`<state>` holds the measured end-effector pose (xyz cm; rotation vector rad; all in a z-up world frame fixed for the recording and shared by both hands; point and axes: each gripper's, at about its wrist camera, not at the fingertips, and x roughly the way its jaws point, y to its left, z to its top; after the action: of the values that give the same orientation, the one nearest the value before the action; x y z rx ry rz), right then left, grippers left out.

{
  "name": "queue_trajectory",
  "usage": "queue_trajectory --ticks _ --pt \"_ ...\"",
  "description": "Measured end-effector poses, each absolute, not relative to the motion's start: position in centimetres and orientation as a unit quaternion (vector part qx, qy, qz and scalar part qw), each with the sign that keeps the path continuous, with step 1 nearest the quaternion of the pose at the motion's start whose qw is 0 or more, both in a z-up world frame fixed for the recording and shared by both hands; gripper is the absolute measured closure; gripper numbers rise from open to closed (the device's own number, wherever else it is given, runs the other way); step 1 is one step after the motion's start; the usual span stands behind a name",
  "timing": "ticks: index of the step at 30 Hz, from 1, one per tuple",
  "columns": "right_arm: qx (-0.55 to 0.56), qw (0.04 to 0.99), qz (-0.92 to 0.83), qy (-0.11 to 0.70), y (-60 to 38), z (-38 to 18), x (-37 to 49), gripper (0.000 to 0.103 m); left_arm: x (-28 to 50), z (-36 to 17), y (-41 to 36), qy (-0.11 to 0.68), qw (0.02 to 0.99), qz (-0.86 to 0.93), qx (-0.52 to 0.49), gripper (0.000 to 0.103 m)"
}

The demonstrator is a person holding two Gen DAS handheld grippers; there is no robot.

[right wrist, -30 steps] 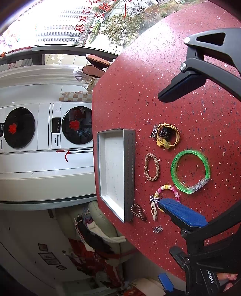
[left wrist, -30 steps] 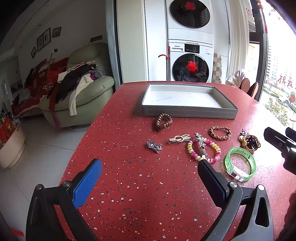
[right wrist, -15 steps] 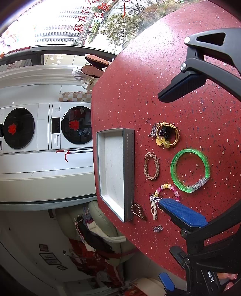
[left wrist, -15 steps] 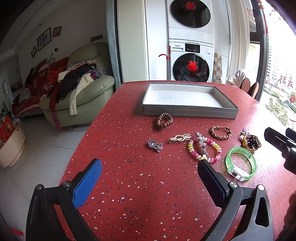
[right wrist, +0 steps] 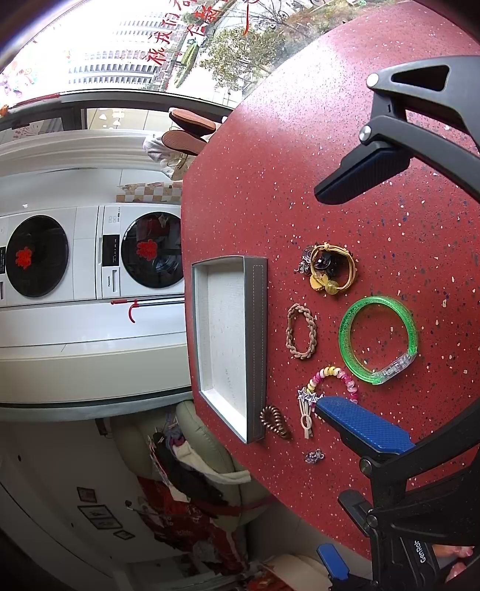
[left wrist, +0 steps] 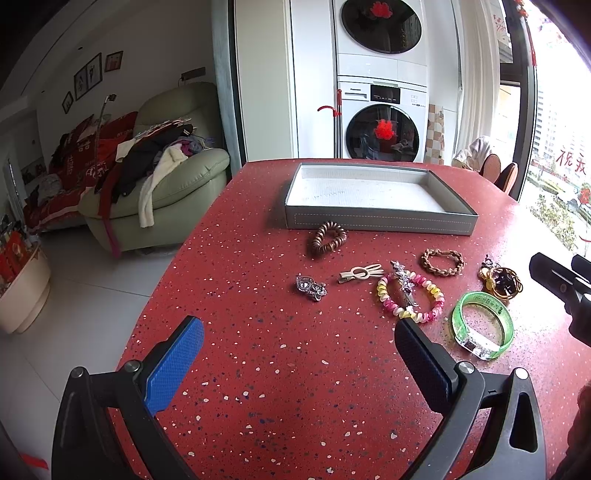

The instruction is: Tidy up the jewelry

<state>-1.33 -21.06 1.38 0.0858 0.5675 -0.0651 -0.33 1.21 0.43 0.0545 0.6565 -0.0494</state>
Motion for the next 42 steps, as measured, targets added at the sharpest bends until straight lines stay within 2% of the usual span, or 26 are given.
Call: queue_trajectory --ticks 42 --pt "0.040 0.959 -0.029 0.279 -20.46 1.47 -1.40 0.000 -0.26 0.00 1.42 0.327 0.944 -0.023 0.026 0.000"
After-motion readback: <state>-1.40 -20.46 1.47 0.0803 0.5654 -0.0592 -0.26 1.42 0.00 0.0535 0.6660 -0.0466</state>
